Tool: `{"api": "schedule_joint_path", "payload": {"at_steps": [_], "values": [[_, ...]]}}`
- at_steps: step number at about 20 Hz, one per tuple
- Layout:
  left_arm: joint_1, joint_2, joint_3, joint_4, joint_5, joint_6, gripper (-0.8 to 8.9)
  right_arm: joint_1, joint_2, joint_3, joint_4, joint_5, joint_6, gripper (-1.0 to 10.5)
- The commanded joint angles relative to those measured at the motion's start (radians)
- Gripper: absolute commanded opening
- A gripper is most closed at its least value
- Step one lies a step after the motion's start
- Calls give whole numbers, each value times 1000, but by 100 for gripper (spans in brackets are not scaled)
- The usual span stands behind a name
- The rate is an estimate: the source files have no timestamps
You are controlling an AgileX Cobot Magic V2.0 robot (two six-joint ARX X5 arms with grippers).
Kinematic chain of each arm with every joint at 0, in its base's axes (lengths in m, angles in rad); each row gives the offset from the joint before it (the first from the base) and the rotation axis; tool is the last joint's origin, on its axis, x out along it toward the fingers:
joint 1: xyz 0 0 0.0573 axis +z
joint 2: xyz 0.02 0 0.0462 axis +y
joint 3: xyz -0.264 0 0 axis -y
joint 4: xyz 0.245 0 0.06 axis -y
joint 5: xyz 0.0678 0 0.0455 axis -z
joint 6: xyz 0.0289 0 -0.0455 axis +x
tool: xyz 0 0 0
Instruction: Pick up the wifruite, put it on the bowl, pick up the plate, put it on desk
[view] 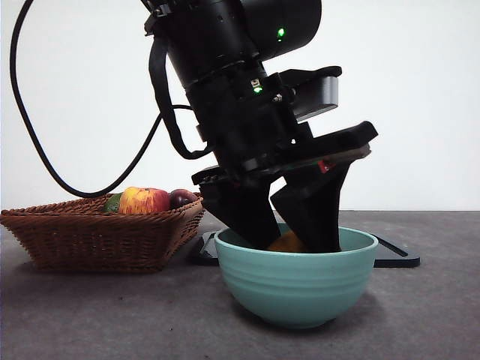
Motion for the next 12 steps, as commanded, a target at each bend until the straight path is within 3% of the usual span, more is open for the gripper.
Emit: {"api": "schedule_joint_path", "payload": {"at_steps": [1, 12], "values": [[-13, 19, 20, 8, -3, 1, 353, 4, 4, 19, 9, -2, 8, 379], [-14, -98, 67, -14, -2, -29, 348, 4, 4, 19, 10, -2, 8, 379]]}}
